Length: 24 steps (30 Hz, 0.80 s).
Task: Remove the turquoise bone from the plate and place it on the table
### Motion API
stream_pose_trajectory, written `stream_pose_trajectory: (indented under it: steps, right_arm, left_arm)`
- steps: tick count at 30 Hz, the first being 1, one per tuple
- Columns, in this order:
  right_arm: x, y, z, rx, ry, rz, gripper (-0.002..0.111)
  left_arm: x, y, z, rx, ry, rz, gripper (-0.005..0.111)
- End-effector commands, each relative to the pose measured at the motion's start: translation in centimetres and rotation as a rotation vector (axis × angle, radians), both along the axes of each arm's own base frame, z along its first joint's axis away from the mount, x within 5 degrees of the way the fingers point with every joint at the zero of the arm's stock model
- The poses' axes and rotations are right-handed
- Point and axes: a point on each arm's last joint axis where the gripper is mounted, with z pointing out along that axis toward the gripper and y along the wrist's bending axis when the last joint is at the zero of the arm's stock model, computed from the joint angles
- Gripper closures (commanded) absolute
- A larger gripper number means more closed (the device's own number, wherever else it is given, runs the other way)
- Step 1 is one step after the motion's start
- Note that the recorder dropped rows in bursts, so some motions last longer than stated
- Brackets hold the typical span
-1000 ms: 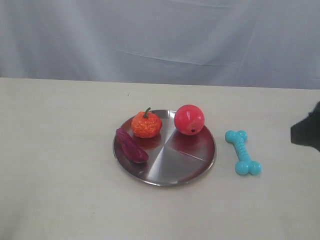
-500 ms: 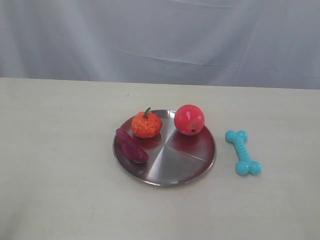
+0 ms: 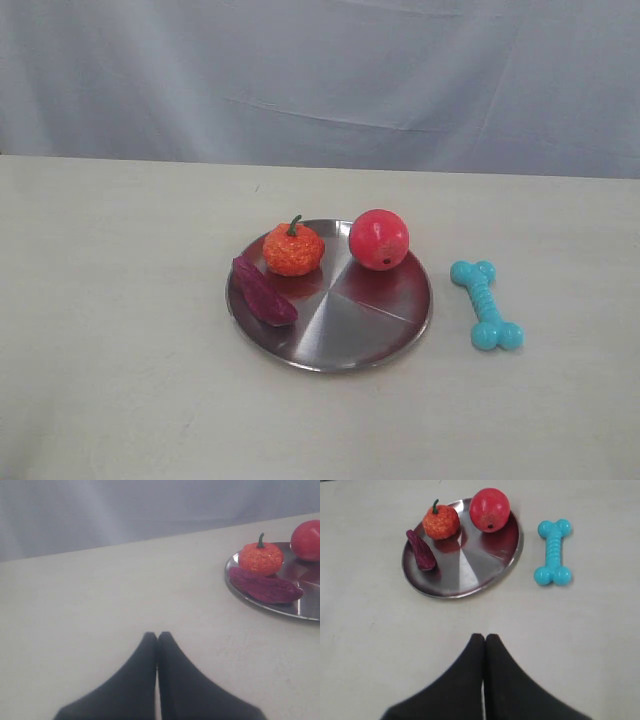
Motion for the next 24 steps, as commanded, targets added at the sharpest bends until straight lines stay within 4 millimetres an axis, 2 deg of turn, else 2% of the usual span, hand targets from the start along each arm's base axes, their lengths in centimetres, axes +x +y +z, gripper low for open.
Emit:
stream_pose_trajectory:
  steps: [1,5,10,14,19,24]
  right_arm:
    - [-0.2,0.2,1.4,-0.002,-0.187,0.038,0.109]
    - [-1.1,0.2,2.1,0.063,-0.401,0.002,0.109]
    - [-2.2,0.0,0.1,0.041,-0.605,-0.085,0.109]
    - [-3.1,0.3,-1.9,0.018,-0.658,-0.127,0.109]
    - [-3.8,0.8,-2.8,-0.048,-0.696,-0.092,0.109]
    - [-3.5,0.8,-4.3,-0.05,-0.656,-0.085,0.109]
  left_arm:
    - [0.0,0.0,-0.1,0.001,0.001,-0.002,0.107]
    - [0.0,0.0,-0.1,0.001,0.001,-0.002,0.107]
    - [0.0,0.0,-0.1,0.001,0.001,-0.002,0.107]
    - [0.0,0.0,-0.1,0.001,0.001,-0.002,0.107]
    - [0.0,0.0,-0.1,0.001,0.001,-0.002,0.107]
    - [0.0,0.0,-0.1,0.001,0.001,-0.002,0.107]
